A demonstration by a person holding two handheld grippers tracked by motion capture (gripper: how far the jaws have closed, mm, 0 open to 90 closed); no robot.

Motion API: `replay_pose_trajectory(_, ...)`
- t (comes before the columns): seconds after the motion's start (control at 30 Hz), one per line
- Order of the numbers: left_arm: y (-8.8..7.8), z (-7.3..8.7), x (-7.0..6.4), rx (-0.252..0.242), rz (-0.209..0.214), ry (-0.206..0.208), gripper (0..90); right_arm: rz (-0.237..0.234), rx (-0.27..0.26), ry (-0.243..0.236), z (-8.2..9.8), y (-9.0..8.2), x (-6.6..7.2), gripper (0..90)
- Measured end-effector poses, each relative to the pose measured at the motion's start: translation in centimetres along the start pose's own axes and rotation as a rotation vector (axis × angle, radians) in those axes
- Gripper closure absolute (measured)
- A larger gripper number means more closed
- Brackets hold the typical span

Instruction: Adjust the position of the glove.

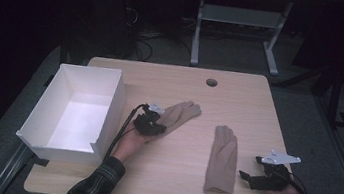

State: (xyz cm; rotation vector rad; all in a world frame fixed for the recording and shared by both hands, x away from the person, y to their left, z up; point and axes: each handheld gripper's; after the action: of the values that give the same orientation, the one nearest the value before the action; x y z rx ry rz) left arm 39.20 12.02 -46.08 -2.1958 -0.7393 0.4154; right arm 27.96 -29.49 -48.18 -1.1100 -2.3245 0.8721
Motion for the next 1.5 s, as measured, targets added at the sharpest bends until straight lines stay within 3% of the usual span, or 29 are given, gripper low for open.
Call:
replay_pose_trajectory(0.17, -0.3, 0.2, -1.3, 0.017, 0.032, 0.032, 89.8, 0.000, 0.000, 0.000, 0.0, 0.0, 0.0, 13.4)
replay_pose_trajectory(0.5, -0.8, 1.1, -4.3, 0.020, 0.102, 0.053, 89.8, 0.000, 0.001, 0.001, 0.0, 0.0, 0.0, 13.4)
replay_pose_trajectory(0.77, -1.3, 1.3, -5.3, 0.010, 0.128, 0.063, 89.8, 0.001, -0.001, -0.001, -0.1, 0.1, 0.0, 13.3)
replay_pose_trajectory(0.97, -2.2, 0.2, -4.1, -0.024, 0.082, 0.077, 89.8, 0.001, 0.001, 0.002, 0.0, 0.0, 0.0, 13.3)
replay_pose_trajectory(1.3, -1.3, -0.3, -0.7, -0.015, -0.029, 0.048, 89.8, 0.001, -0.001, 0.001, -0.1, 0.1, 0.0, 13.2)
replay_pose_trajectory(1.5, -0.4, 0.1, -0.2, 0.009, -0.034, 0.039, 89.8, 0.001, -0.001, 0.000, -0.1, 0.1, 0.0, 13.2)
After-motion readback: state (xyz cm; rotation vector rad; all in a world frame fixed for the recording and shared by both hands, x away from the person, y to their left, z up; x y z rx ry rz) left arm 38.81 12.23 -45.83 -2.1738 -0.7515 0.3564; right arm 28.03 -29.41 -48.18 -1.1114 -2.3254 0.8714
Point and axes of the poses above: each handheld gripper's, and its own axes: y roughly forward along the jaws, z roughly out of its underside, x roughly to its left, and after that the axes turned 5 degrees about y, right-handed
